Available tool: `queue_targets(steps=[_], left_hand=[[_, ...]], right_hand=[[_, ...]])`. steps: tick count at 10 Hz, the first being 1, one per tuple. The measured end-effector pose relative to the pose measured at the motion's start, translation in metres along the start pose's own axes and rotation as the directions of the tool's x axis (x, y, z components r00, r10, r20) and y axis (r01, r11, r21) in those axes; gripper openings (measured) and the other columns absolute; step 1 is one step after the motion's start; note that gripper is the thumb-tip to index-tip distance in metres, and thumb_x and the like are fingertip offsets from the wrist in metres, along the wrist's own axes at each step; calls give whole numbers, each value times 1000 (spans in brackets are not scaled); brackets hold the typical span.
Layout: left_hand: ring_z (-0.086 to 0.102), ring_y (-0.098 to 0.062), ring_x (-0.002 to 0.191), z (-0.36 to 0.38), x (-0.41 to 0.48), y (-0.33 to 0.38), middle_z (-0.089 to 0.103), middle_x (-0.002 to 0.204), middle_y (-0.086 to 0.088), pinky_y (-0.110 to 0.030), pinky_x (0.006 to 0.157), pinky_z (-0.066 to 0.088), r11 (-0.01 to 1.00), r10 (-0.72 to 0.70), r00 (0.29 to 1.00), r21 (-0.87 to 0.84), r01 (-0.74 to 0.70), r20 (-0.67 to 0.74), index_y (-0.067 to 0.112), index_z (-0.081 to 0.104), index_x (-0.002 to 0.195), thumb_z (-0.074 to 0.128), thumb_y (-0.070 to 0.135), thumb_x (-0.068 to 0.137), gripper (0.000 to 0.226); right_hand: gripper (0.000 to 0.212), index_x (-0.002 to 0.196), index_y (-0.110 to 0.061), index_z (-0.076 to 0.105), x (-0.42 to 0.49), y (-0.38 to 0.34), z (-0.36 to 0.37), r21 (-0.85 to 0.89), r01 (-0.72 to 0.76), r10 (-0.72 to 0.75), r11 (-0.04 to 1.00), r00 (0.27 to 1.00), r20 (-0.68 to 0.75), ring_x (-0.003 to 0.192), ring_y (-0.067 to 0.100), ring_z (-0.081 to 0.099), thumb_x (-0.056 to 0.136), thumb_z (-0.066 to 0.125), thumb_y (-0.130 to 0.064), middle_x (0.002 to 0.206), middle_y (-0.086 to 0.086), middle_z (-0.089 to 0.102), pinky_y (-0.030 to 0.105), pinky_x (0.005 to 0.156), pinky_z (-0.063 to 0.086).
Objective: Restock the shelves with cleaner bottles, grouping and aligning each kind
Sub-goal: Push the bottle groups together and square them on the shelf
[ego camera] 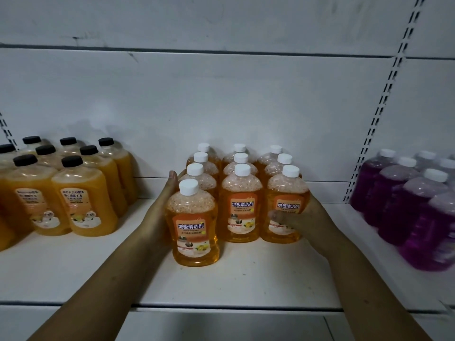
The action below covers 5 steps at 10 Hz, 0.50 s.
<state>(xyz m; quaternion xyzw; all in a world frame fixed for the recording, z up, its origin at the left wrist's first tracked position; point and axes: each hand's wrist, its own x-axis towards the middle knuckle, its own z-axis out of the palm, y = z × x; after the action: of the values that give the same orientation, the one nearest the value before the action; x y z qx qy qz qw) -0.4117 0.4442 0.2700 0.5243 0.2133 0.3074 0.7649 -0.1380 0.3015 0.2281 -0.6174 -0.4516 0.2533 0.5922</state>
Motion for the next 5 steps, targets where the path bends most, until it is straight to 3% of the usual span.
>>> queue_targets(steps=[1,2,3,4,5], left_hand=[[57,-30,138,-10,12,-7,61,149,-3,-54,113,46,997,81,996,-19,-81,-23,35,59,141,81,94,31,126],[55,-29,141,-13,15,-8,58,152,0,-57,118,39,996,86,995,-7,-87,-47,38,53,148,79,94,37,128],[60,-31,136,-13,20,-11,64,146,-3,-54,113,45,997,76,995,12,-76,-69,37,63,134,82,92,32,117],[63,-32,132,-16,23,-13,67,142,-5,-53,110,48,998,48,997,41,-46,-60,37,67,125,82,92,33,108],[63,-32,131,-20,25,-18,66,144,-4,-56,111,48,999,31,998,30,-29,-63,38,65,130,80,92,42,105]], right_hand=[[120,147,-36,45,1,-1,-2,13,4,-4,1000,1000,-11,123,21,67,42,94,-66,136,-7,67,49,102,57],[124,147,-36,47,4,-2,-2,49,-14,15,999,1000,-23,123,24,68,39,97,-69,136,-5,68,56,104,55],[121,147,-34,49,4,1,-1,71,-20,21,997,1000,-18,122,26,68,42,99,-65,135,-3,69,60,104,54],[122,147,-34,49,5,3,0,65,-21,22,998,999,-23,122,25,68,40,99,-67,135,-4,69,59,104,54],[123,146,-34,50,5,4,1,65,-22,24,998,999,-25,121,23,69,39,98,-67,134,-4,69,57,104,55]])
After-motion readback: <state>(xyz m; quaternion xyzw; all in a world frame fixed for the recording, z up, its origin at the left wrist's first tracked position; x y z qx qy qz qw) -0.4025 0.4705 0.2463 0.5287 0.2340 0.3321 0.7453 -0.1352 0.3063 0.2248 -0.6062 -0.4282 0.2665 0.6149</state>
